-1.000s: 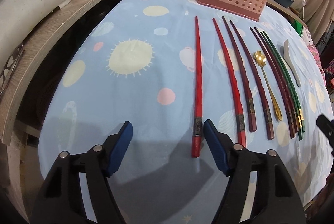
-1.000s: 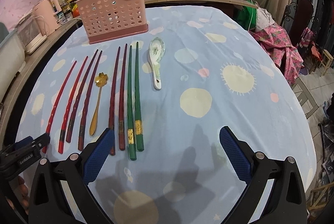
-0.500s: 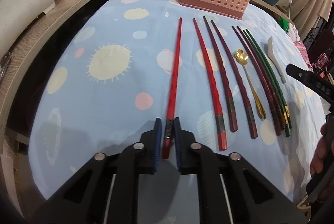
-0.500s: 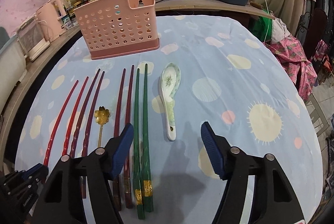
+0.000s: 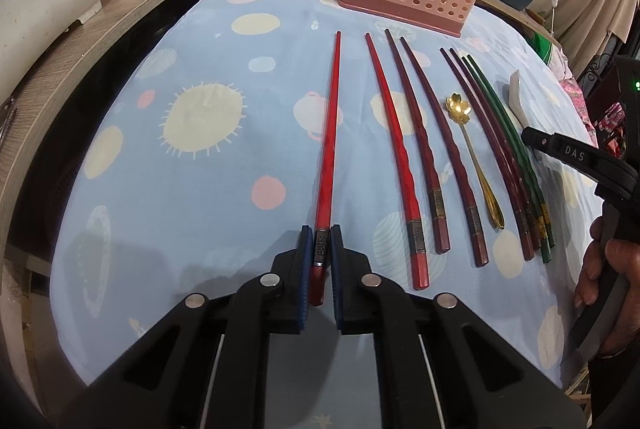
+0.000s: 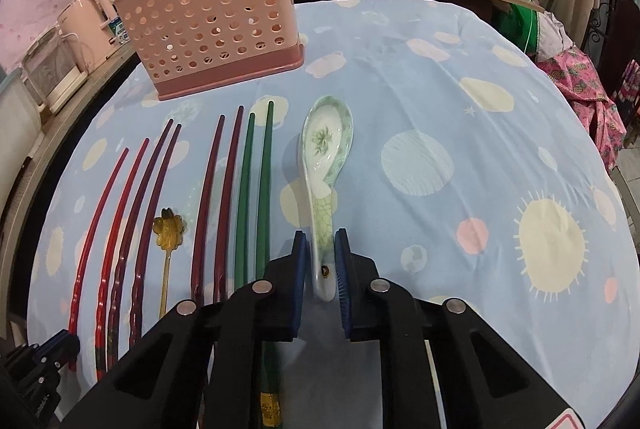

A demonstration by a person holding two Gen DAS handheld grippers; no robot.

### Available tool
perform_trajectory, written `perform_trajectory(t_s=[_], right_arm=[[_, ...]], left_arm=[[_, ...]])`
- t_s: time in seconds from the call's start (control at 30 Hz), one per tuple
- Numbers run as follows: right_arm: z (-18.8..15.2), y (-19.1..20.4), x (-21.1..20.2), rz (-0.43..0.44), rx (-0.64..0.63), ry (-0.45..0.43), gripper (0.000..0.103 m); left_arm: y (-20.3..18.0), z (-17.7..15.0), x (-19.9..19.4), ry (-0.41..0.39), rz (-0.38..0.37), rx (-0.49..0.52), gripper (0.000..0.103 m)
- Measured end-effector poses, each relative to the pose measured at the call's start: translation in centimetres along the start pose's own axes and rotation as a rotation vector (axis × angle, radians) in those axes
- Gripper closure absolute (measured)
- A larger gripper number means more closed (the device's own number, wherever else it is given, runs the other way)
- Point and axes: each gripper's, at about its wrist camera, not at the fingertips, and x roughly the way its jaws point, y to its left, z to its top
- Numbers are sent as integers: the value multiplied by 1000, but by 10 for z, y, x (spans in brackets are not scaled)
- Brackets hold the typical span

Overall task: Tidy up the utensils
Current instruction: 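Carry chopstick and spoon to the pink basket while both tools open to drop them in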

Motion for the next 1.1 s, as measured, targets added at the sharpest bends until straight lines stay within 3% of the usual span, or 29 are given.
perform_trajectory(t_s=[0.23,0.6,1.1], right_arm=[[-3,0,-13,15,6,-10,93],[0,-4,-59,45,23,-84,94],[49,-3,-100,104,19,-195,98]], left_arm=[[2,-1,-6,-11,-7,-8,95],[8,15,-41,-101,-19,-26,96],[6,115,-99,-334,-61,-37,96]])
